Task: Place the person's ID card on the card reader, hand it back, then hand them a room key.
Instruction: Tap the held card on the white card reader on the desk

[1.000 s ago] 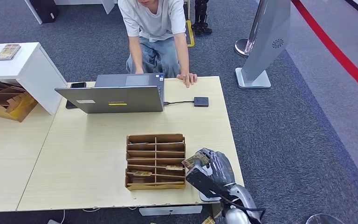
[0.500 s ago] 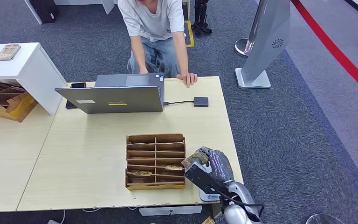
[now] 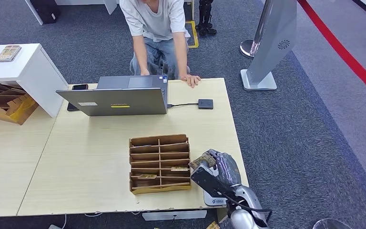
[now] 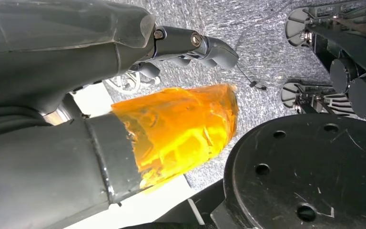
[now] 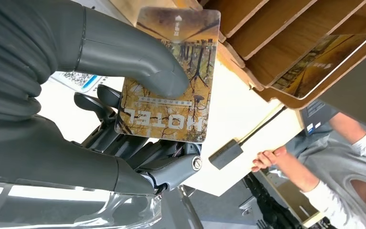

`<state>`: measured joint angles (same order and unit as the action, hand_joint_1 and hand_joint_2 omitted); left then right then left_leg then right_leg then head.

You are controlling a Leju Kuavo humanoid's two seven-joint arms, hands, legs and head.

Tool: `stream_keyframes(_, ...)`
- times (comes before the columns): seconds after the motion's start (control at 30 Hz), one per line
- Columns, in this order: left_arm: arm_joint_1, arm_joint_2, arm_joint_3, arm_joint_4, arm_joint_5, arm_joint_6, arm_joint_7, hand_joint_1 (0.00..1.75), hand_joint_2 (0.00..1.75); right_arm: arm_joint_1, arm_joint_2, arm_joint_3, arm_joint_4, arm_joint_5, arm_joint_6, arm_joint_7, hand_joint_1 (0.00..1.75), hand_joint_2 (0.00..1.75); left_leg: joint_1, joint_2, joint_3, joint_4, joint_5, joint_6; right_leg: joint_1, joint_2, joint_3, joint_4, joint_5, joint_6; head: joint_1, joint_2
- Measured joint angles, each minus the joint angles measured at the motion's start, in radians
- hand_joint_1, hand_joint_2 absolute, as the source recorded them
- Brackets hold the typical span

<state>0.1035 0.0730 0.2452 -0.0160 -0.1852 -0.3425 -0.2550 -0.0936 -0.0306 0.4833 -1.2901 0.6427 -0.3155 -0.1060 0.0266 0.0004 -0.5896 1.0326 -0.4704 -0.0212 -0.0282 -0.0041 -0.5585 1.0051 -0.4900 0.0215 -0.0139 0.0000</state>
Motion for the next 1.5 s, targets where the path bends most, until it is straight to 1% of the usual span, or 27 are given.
stream_keyframes(0.3, 0.005, -0.006, -0.002, 0.000, 0.028, 0.001, -0.002, 0.00, 0.00, 0.048, -0.014, -0.042, -0.058, -0.005, 0.002, -0.002, 1.75, 1.75, 0.000, 0.000, 0.000, 0.000, 0.000, 0.000, 0.000, 0.000, 0.000, 0.000, 0.000, 0.000, 0.000, 0.000)
stream_keyframes(0.63, 0.005, -0.010, -0.004, 0.000, 0.038, 0.009, -0.009, 0.00, 0.00, 0.068, -0.022, -0.056, -0.071, -0.005, 0.004, -0.002, 1.75, 1.75, 0.000, 0.000, 0.000, 0.000, 0.000, 0.000, 0.000, 0.000, -0.001, 0.000, 0.000, 0.000, 0.000, 0.000)
stream_keyframes(0.67, 0.002, -0.014, -0.006, 0.000, 0.036, 0.038, -0.025, 0.00, 0.00, 0.070, -0.022, -0.058, -0.073, -0.004, 0.005, -0.004, 1.75, 1.75, 0.000, 0.000, 0.000, 0.000, 0.000, 0.000, 0.000, 0.000, -0.001, 0.000, 0.000, 0.000, 0.000, 0.000)
stream_keyframes(0.7, -0.005, -0.022, -0.012, -0.003, 0.031, 0.095, -0.039, 0.00, 0.00, 0.074, -0.022, -0.060, -0.078, -0.001, 0.008, -0.004, 1.75, 1.75, 0.000, 0.000, 0.000, 0.001, 0.000, 0.000, 0.000, 0.000, -0.002, 0.000, 0.000, 0.000, 0.000, 0.000)
stream_keyframes(0.73, -0.015, -0.035, -0.020, -0.011, 0.025, 0.177, -0.047, 0.00, 0.00, 0.081, -0.022, -0.062, -0.086, 0.004, 0.012, -0.001, 1.75, 1.75, -0.001, -0.001, 0.000, 0.001, 0.000, 0.000, -0.001, -0.001, -0.002, -0.001, 0.000, 0.000, 0.000, 0.000)
stream_keyframes(0.8, -0.046, -0.071, -0.042, -0.038, 0.014, 0.349, -0.021, 0.00, 0.00, 0.095, -0.022, -0.066, -0.112, 0.019, 0.025, 0.014, 1.75, 1.75, -0.001, -0.003, -0.001, 0.001, 0.000, 0.001, -0.001, -0.003, -0.002, -0.001, 0.000, 0.000, 0.000, 0.000)
stream_keyframes(0.83, -0.062, -0.085, -0.051, -0.053, 0.010, 0.398, -0.003, 0.00, 0.00, 0.099, -0.022, -0.067, -0.125, 0.024, 0.032, 0.023, 1.75, 1.75, -0.001, -0.003, -0.002, 0.001, 0.000, 0.001, -0.001, -0.004, -0.001, -0.001, 0.001, 0.001, 0.000, 0.000)
stream_keyframes(0.87, -0.077, -0.099, -0.059, -0.066, 0.008, 0.421, 0.009, 0.00, 0.00, 0.101, -0.022, -0.069, -0.138, 0.027, 0.038, 0.031, 1.75, 1.75, -0.001, -0.003, -0.002, 0.001, 0.001, 0.001, -0.001, -0.004, 0.000, -0.001, 0.001, 0.001, 0.000, 0.000)
stream_keyframes(0.97, -0.107, -0.121, -0.074, -0.090, 0.007, 0.422, 0.009, 0.00, 0.00, 0.100, -0.022, -0.078, -0.160, 0.027, 0.053, 0.042, 1.75, 1.75, -0.001, -0.002, -0.001, 0.001, 0.001, 0.001, -0.001, -0.002, 0.000, -0.001, 0.002, 0.001, 0.000, 0.000)
stream_keyframes(1.03, -0.112, -0.126, -0.078, -0.102, 0.008, 0.422, 0.005, 0.00, 0.00, 0.100, -0.022, -0.083, -0.169, 0.027, 0.058, 0.043, 1.75, 1.75, -0.001, -0.002, -0.001, 0.001, 0.001, 0.001, -0.001, -0.001, 0.000, -0.001, 0.002, 0.001, 0.000, 0.000)
stream_keyframes(1.5, -0.112, -0.131, -0.086, -0.132, 0.007, 0.420, -0.004, 0.00, 0.00, 0.099, -0.022, -0.090, -0.184, 0.026, 0.060, 0.043, 1.75, 1.75, -0.001, -0.002, -0.001, 0.001, 0.001, 0.001, -0.001, -0.001, -0.001, -0.001, 0.002, 0.002, 0.000, 0.000)
